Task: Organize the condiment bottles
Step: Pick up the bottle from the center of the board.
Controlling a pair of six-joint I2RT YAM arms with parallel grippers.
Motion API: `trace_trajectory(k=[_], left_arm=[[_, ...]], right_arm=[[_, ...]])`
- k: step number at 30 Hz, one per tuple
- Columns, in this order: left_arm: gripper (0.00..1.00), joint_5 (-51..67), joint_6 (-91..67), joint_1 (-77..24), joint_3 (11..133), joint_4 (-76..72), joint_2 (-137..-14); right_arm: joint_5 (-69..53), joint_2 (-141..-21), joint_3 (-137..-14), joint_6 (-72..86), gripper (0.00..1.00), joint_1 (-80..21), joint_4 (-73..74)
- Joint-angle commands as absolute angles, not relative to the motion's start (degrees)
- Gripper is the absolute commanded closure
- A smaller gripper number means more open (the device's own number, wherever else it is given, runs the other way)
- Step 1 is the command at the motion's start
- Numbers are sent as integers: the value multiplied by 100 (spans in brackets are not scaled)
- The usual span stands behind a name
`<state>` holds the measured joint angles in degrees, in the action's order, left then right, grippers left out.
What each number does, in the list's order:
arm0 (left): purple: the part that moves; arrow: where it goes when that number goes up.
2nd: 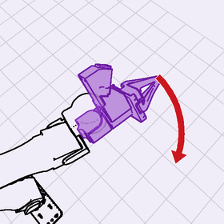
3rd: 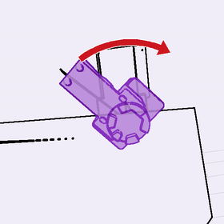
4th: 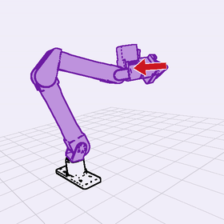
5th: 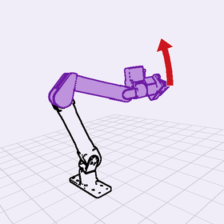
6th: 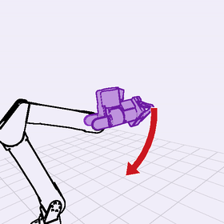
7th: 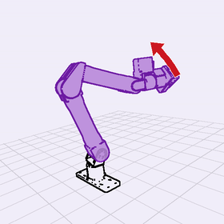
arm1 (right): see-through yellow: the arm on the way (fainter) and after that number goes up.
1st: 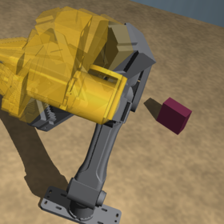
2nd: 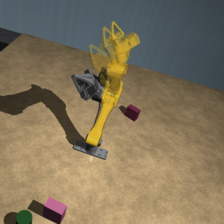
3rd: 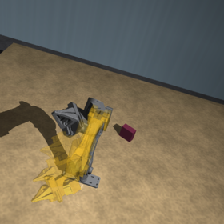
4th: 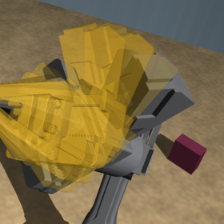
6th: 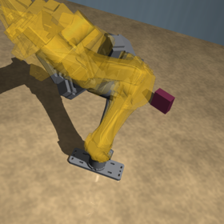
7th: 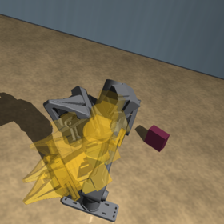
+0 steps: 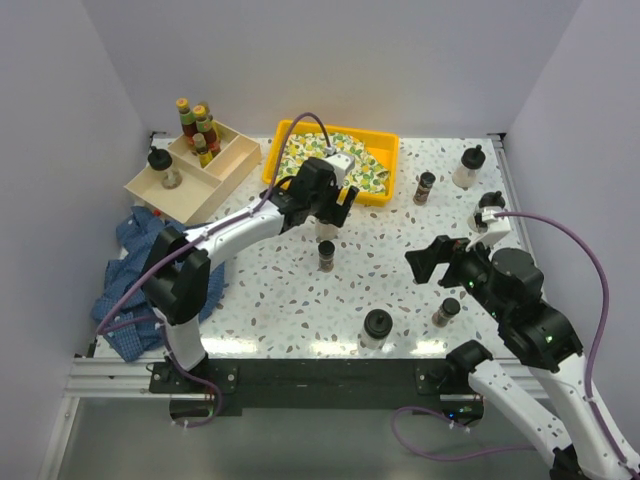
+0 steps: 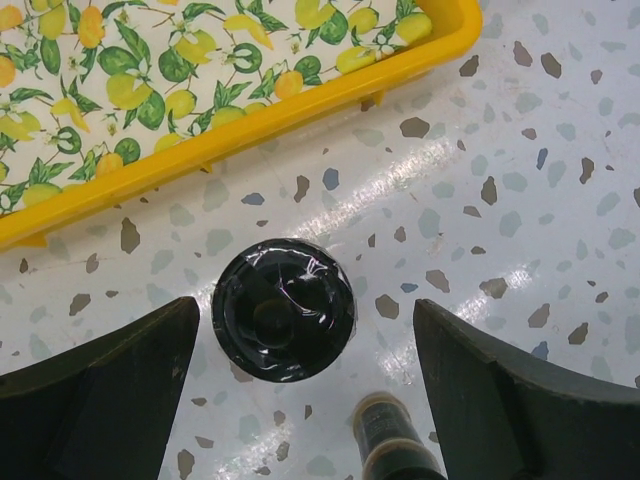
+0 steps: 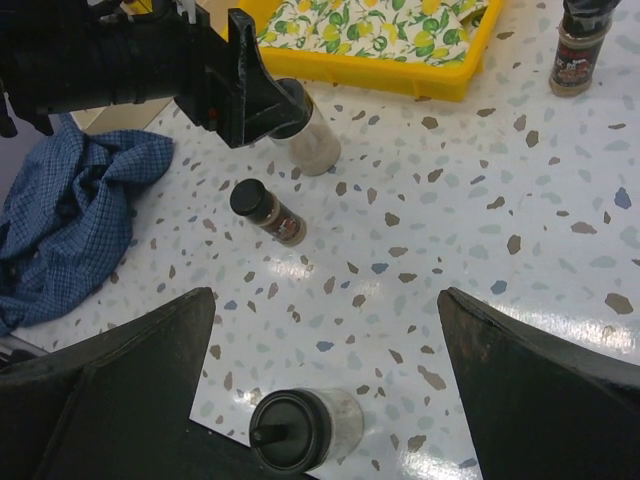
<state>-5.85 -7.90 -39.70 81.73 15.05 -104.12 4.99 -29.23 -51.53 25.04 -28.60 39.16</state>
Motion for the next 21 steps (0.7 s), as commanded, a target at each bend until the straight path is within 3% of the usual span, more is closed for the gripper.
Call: trace_trajectory(k=[1, 9, 12, 16, 18, 20, 21], left_arm=[[9, -957, -835, -3973, 8472, 1318, -10573], [13, -1231, -862, -3973, 8675, 1529, -11013], [23, -1187, -844, -3973, 8736, 1529, -11135], [52, -1274, -888, -3964, 8850, 1731, -11153], [76, -1370, -931, -3973, 8868, 1810, -11040], [88, -1511, -984, -3964, 8894, 2012, -10882], [100, -1607, -1028, -3955, 8929, 2100, -10811]], right_arm=[[571, -2883, -5265, 2347, 2, -2874, 3841], [597, -2839, -5317, 2303, 1, -2874, 3894], [633, -2795, -5282, 2311, 1, -2865, 3876], [633, -2786, -5335, 2294, 1, -2874, 3902], [668, -2786, -5344, 2285, 1, -2874, 3929], [677, -2769, -5326, 2285, 1, -2865, 3929], [668, -2777, -5317, 2276, 1, -2874, 3929]])
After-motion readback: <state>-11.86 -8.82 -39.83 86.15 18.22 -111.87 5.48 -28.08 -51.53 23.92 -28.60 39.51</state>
